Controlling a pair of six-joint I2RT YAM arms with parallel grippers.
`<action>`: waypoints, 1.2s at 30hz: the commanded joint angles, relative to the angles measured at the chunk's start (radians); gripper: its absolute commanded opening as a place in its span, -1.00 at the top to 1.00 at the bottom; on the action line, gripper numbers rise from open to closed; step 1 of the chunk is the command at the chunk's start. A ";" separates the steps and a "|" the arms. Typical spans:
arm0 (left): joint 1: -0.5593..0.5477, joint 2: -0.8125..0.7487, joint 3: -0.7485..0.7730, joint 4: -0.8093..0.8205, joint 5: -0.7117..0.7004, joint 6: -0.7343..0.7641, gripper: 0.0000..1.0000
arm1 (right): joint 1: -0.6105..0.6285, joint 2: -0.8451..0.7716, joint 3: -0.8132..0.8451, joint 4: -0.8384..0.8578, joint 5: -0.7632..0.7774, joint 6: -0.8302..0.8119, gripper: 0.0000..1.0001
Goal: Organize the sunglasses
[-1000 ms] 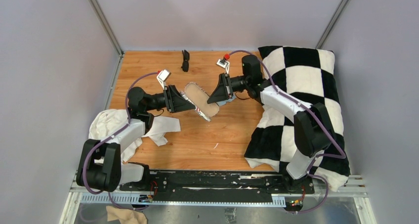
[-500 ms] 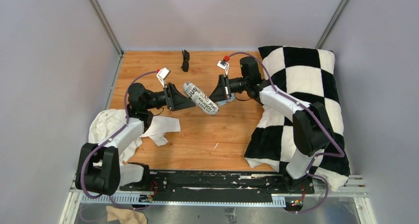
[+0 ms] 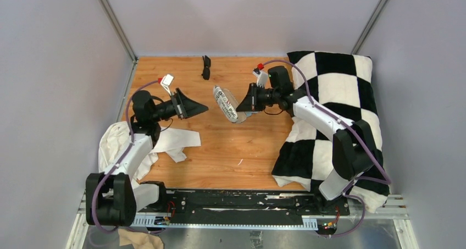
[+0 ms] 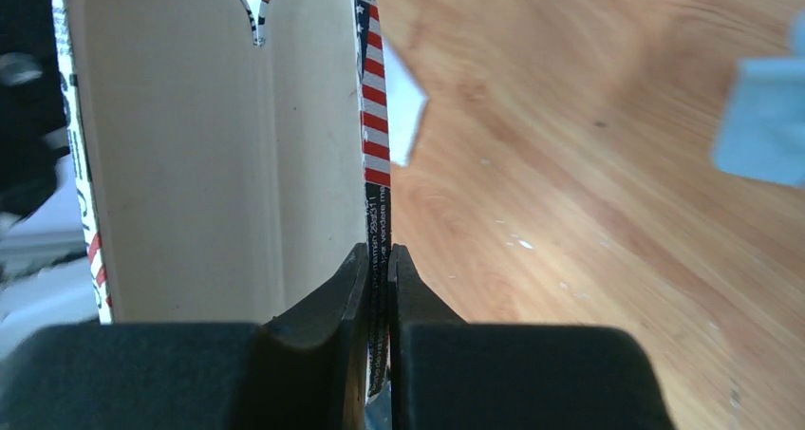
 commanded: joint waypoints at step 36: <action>0.107 -0.208 0.270 -1.156 -0.730 0.533 -0.99 | 0.333 0.748 0.678 -0.125 0.845 0.535 0.55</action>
